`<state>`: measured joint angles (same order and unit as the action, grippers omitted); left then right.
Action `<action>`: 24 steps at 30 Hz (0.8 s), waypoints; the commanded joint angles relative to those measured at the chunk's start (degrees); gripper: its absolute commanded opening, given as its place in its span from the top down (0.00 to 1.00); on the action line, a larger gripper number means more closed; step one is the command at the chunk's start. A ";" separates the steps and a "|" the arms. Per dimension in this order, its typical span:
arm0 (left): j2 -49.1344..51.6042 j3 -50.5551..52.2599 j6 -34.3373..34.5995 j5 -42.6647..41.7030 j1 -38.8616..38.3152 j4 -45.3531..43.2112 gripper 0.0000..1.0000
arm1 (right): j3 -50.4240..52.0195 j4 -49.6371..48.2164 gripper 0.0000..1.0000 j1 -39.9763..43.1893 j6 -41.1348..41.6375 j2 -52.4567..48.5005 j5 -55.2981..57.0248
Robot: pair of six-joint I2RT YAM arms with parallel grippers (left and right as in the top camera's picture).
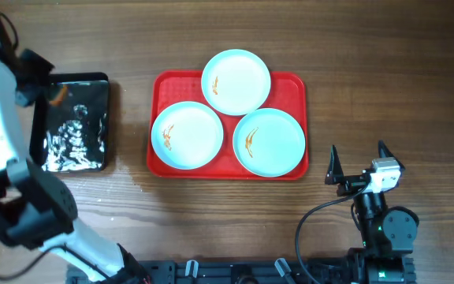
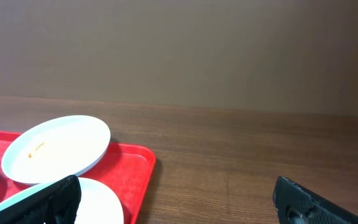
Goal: Clean dirty plates on tray and stack at the side
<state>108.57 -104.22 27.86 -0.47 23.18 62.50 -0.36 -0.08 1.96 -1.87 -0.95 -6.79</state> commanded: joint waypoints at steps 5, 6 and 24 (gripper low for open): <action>-5.53 -1.16 -15.21 -0.09 -0.20 -5.01 0.96 | 0.07 -0.28 0.00 0.37 -0.98 0.37 0.81; -5.29 -0.68 -17.31 -0.09 -0.20 -5.20 0.96 | 0.07 -0.26 0.00 0.37 -1.01 0.37 0.81; -11.69 8.63 -20.17 -0.61 -0.33 -17.00 0.96 | 0.07 -0.26 0.00 0.37 -0.98 0.37 0.79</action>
<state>105.75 -90.21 8.99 -0.47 23.18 48.56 -0.36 -0.08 1.96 -1.85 -0.95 -6.79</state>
